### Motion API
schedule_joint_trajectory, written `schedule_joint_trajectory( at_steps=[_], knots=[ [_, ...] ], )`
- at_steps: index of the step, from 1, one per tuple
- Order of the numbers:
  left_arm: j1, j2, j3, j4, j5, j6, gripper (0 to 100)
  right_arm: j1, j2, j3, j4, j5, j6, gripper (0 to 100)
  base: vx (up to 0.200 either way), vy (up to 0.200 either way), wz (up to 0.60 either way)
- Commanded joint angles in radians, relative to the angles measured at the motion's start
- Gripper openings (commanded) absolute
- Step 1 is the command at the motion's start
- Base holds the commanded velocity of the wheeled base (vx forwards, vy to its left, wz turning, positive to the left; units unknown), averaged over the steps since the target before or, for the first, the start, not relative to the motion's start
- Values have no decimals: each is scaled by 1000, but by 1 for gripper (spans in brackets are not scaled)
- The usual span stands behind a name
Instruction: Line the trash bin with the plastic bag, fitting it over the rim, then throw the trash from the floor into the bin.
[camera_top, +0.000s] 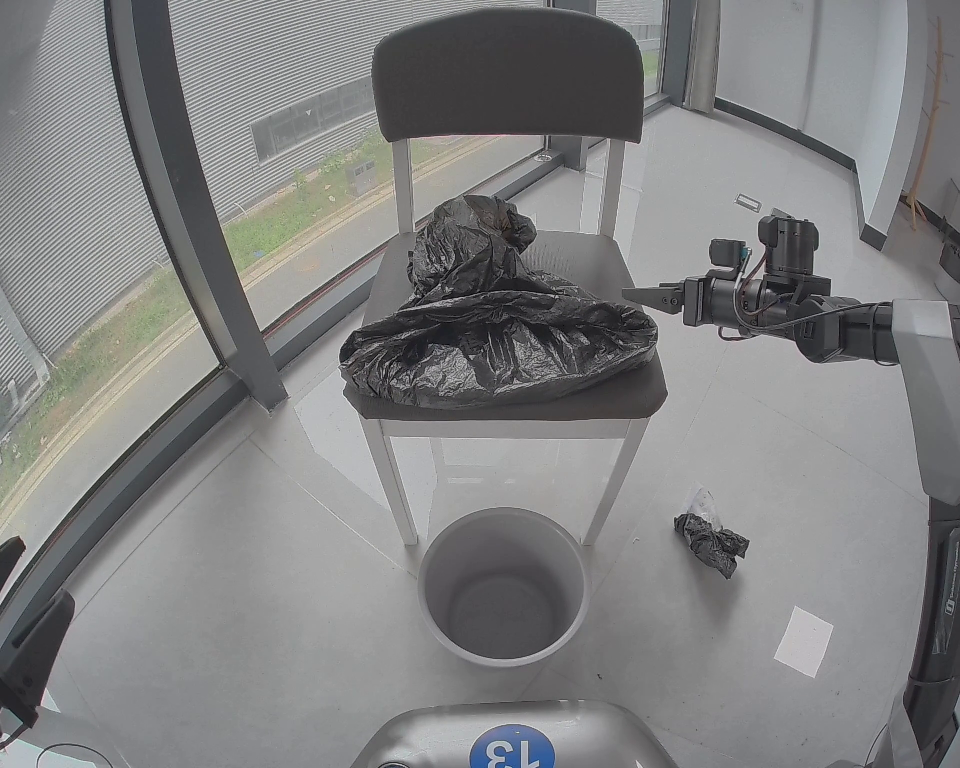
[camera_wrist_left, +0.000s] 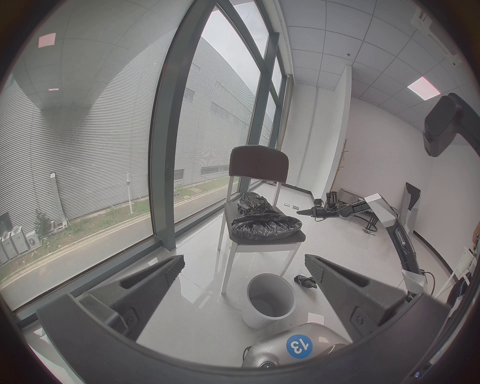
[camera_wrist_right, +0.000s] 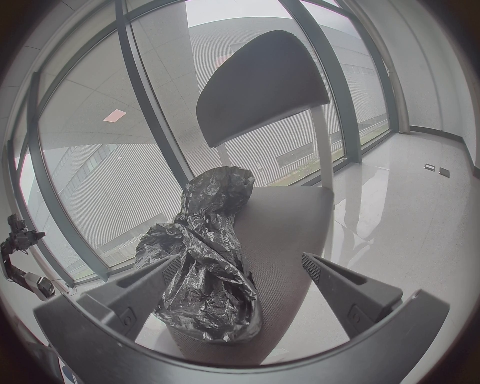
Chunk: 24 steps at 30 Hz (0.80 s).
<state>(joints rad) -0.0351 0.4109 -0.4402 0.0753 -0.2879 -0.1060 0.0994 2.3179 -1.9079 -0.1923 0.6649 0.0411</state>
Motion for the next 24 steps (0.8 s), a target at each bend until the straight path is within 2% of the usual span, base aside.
schedule_joint_trajectory(
  at_steps=[1, 18, 19, 24],
  knots=[
    [-2, -12, 0, 0, -1, 0, 100, 0, 66, -48, 1, -1, 2, 100, 0, 0, 0],
    [0, -32, 9, 1, -28, 0, 100, 36, 150, -92, 19, 1, 3, 100, 0, 0, 0],
    [0, -33, 12, 1, -28, 0, 100, 36, 153, -92, 17, 1, 0, 0, 0, 0, 0],
    [0, -33, 21, 0, -28, 0, 100, 42, 153, -92, 25, 1, 2, 0, 0, 0, 0]
  ],
)
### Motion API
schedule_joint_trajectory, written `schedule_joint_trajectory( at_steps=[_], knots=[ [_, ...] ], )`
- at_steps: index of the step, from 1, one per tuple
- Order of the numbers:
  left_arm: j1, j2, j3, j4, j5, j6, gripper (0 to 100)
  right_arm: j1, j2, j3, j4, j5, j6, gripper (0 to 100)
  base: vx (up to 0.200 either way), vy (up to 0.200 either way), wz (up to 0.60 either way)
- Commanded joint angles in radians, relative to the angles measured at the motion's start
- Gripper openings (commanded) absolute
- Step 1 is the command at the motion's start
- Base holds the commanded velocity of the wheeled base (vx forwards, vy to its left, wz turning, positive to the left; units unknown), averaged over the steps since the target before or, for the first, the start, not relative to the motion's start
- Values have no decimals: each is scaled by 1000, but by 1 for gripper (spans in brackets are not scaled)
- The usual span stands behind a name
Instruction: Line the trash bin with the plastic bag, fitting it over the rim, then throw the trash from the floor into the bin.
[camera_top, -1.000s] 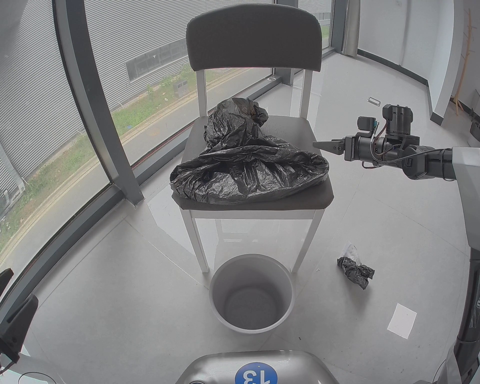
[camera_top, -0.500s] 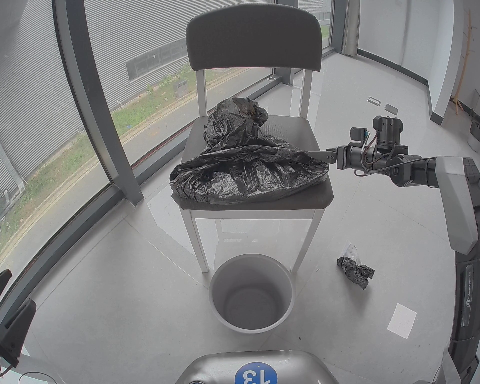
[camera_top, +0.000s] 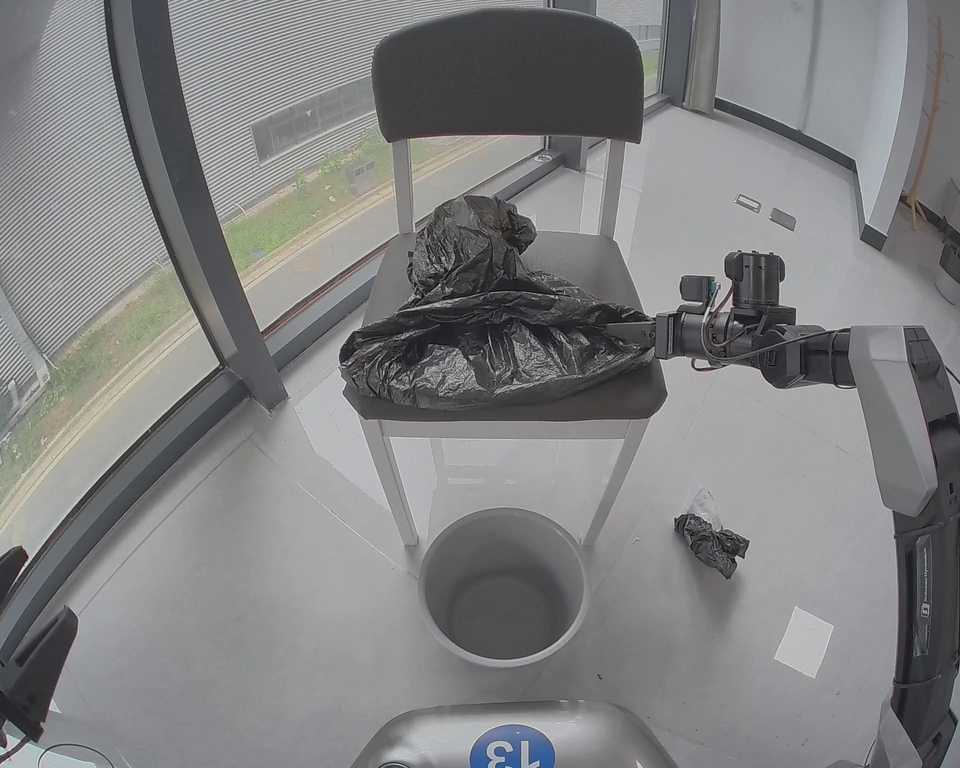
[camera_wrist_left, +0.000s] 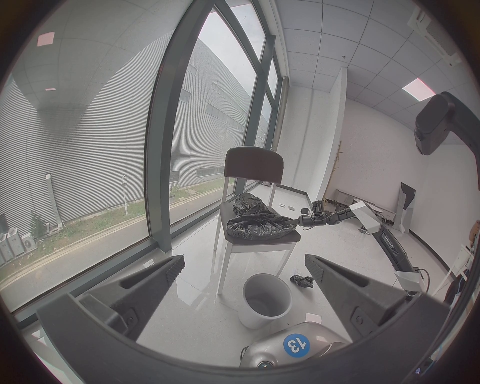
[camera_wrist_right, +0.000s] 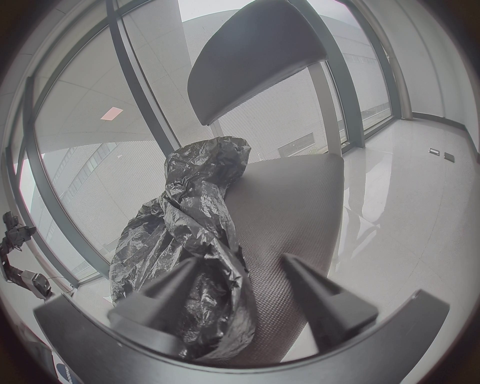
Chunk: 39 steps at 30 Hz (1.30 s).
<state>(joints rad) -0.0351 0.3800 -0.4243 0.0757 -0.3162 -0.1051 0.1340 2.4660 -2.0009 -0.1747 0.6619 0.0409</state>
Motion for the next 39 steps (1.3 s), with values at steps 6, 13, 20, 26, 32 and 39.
schedule_joint_trajectory(
  at_steps=[6, 13, 20, 26, 32, 39],
  knots=[
    [-2, 0, 7, -2, 0, -1, 100, 7, -1, 1, 17, 4, 1, 0, 0, 0, 0],
    [-12, 198, -93, -111, -9, 1, 100, 6, -45, 24, 17, 1, -4, 0, 0, 0, 0],
    [-270, 519, -248, -185, 51, -11, 100, -1, -94, 109, 9, -1, -6, 0, 0, 0, 0],
    [-528, 1019, -441, -427, 221, -5, 100, 9, -104, 137, 0, -2, -6, 0, 0, 0, 0],
    [-548, 1379, -732, -481, 232, -10, 100, 25, -108, 132, 0, -2, -7, 0, 0, 0, 0],
    [-509, 1689, -1074, -352, 221, -13, 100, 21, -137, 162, 1, -2, -7, 0, 0, 0, 0]
  ],
)
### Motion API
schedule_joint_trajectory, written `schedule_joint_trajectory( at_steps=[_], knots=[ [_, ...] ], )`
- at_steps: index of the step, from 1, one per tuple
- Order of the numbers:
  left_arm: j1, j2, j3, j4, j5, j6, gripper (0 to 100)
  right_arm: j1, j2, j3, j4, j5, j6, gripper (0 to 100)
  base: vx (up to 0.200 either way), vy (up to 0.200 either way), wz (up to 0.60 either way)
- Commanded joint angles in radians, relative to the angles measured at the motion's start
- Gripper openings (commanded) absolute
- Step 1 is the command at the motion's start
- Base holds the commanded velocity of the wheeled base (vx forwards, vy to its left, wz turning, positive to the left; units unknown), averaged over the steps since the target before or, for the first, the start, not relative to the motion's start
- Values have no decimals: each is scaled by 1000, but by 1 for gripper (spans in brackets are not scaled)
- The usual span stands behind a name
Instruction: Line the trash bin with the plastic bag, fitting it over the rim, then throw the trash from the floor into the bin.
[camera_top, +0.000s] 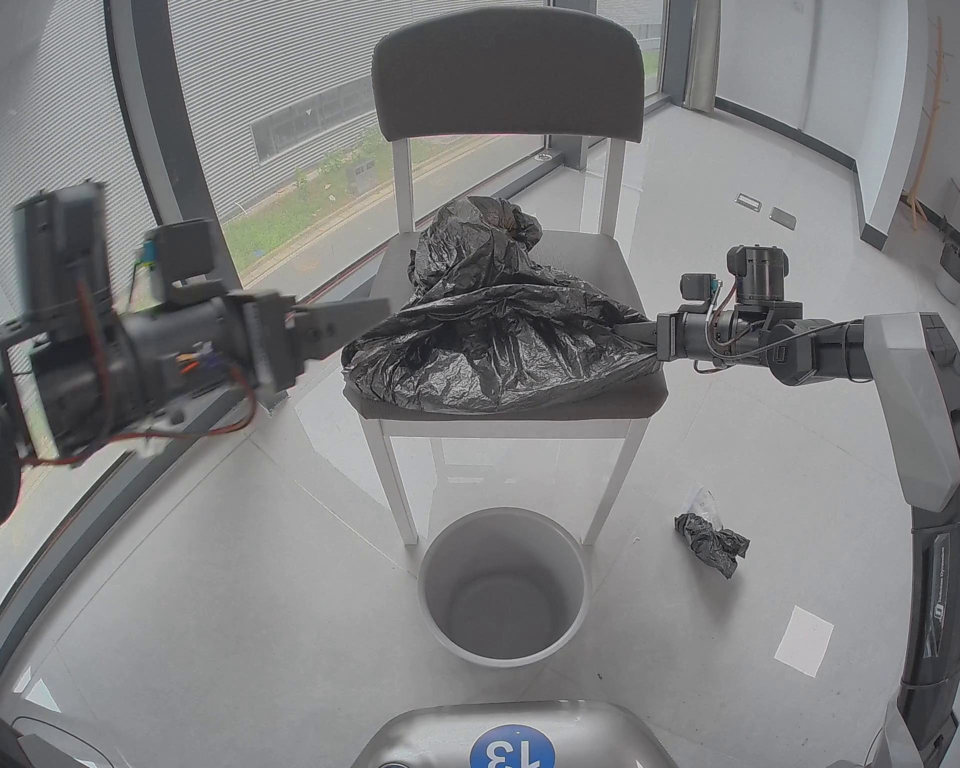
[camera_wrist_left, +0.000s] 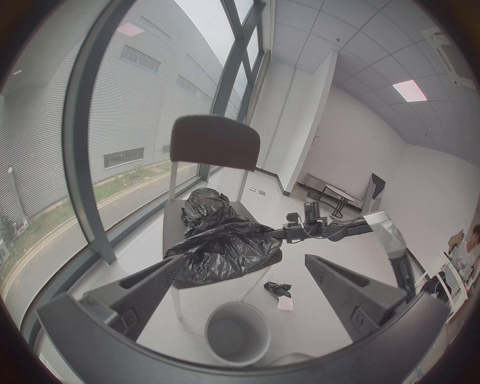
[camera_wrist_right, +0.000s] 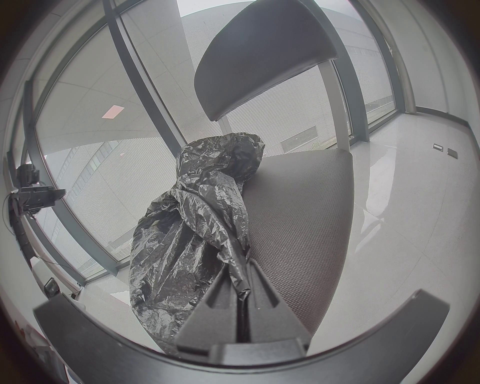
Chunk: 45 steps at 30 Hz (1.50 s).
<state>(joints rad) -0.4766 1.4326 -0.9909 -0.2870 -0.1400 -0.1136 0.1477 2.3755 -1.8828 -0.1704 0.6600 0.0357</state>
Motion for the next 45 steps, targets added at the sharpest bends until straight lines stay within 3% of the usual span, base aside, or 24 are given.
schedule_joint_trajectory(
  at_steps=[1, 12, 21, 32, 37, 41, 45],
  knots=[
    [-63, 669, -557, 23, 45, -6, 100, 7, -55, 57, -4, 0, -4, 0, 0, 0, 0],
    [15, 890, -884, 180, 66, -20, 100, 24, -108, 136, -4, 1, -56, 0, 0, 0, 0],
    [75, 756, -810, 175, 59, -66, 100, 24, -105, 137, -4, 1, -51, 0, 0, 0, 0],
    [182, 476, -684, 180, -50, -106, 100, 23, -101, 151, -6, 1, -56, 0, 0, 0, 0],
    [223, 490, -652, 178, -59, -84, 100, 23, -101, 157, -6, 1, -59, 0, 0, 0, 0],
    [234, 588, -644, 169, -30, -3, 100, 26, -105, 162, -6, 1, -60, 0, 0, 0, 0],
    [246, 638, -649, 108, 5, 5, 100, 24, -111, 179, -14, 1, -60, 0, 0, 0, 0]
  ],
)
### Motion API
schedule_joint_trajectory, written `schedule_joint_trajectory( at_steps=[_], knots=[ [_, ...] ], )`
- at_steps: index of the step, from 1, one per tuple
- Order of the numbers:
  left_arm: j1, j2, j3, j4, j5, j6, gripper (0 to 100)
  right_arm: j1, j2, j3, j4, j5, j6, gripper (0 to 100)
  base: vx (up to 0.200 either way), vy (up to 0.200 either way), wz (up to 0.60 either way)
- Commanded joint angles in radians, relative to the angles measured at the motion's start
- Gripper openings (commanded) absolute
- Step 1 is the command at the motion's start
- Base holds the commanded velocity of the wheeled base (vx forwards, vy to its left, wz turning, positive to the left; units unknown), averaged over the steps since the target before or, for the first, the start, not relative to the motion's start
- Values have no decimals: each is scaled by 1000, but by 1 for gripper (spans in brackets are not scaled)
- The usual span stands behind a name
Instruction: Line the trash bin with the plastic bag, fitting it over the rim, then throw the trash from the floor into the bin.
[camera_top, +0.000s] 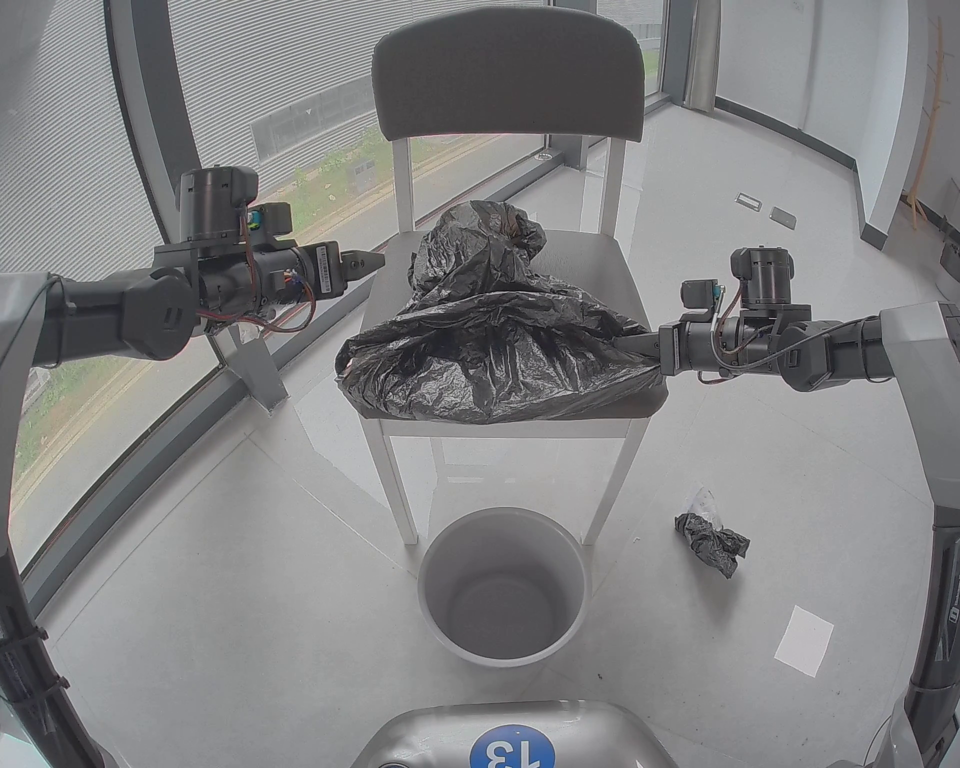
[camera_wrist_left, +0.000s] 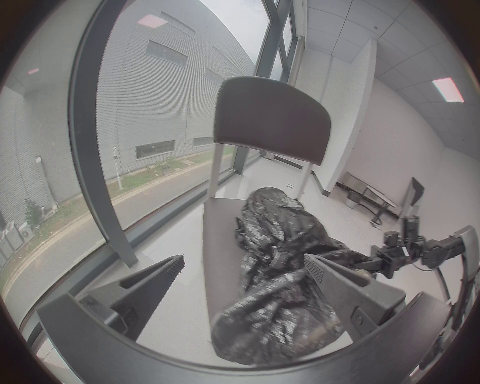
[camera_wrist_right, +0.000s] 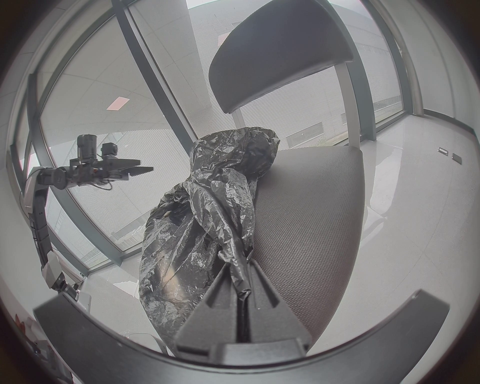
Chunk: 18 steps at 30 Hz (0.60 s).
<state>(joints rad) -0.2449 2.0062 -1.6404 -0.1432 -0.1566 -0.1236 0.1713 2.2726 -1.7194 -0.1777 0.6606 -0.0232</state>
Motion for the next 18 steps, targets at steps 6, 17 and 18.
schedule_joint_trajectory(
  at_steps=[6, 17, 18],
  knots=[
    [50, 79, 5, -49, 31, 68, 100, -1, -8, 23, -22, 2, 0, 0, 0, 0, 0],
    [59, 102, 70, -50, 43, 94, 100, 1, -4, 23, -23, 2, -1, 0, 0, 0, 0],
    [59, 108, 74, -50, 43, 94, 100, 1, -4, 23, -23, 2, -1, 0, 0, 0, 0]
  ],
)
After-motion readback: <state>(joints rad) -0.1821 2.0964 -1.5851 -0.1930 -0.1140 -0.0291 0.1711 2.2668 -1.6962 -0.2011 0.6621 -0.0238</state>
